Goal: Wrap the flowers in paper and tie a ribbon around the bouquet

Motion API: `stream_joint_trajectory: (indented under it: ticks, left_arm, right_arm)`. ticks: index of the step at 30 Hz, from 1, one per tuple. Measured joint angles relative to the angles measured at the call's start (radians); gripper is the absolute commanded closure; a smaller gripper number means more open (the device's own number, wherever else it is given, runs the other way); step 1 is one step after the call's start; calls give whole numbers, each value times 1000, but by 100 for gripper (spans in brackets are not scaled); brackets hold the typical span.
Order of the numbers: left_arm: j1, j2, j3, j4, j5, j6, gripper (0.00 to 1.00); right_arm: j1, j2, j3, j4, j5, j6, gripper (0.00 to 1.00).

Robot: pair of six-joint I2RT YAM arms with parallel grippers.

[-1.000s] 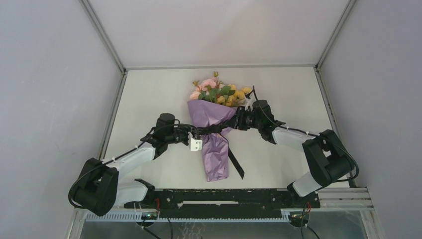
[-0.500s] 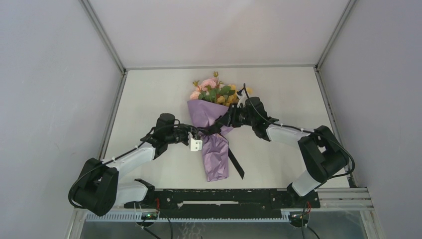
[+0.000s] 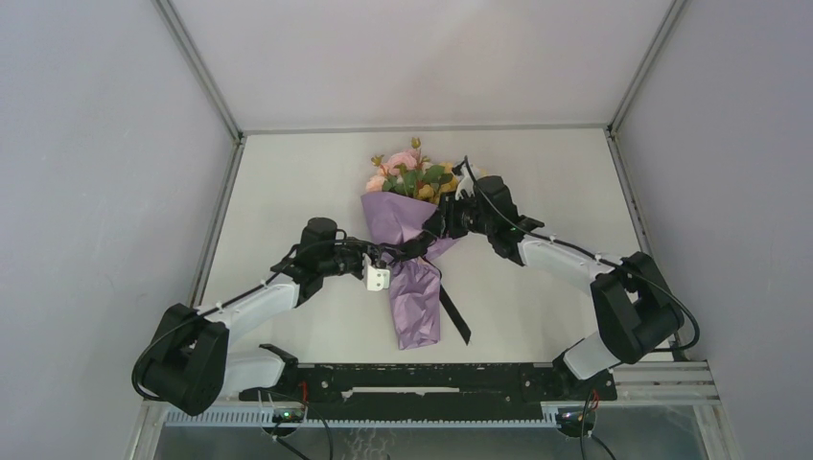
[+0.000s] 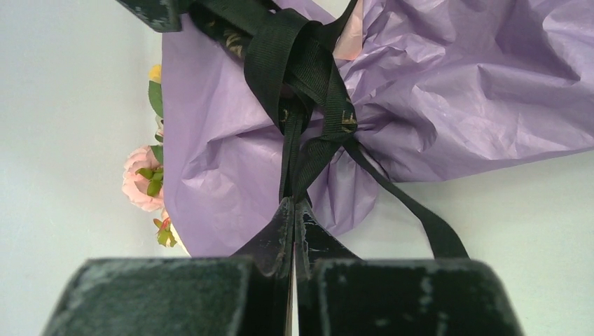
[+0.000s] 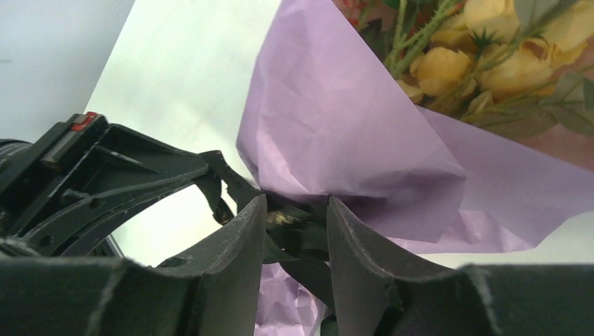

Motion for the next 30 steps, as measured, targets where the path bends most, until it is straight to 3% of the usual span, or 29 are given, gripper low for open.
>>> stream_joint_trajectory:
  ticks: [6, 12, 17, 25, 30]
  left_arm:
    - [0, 1, 0, 0, -1, 7, 100]
    - [0, 1, 0, 0, -1, 10, 100]
    - [0, 2, 0, 0, 0, 15, 100]
    - [0, 2, 0, 0, 0, 15, 100]
    - [0, 2, 0, 0, 0, 16, 100]
  right_arm:
    - [-19, -6, 32, -11, -82, -25, 70]
    - [-35, -5, 42, -56, -115, -26, 69]
    - [-82, -49, 33, -172, -46, 12, 59]
    - [-83, -41, -19, -176, -32, 149, 51]
    - [-58, -17, -20, -153, -25, 198, 56]
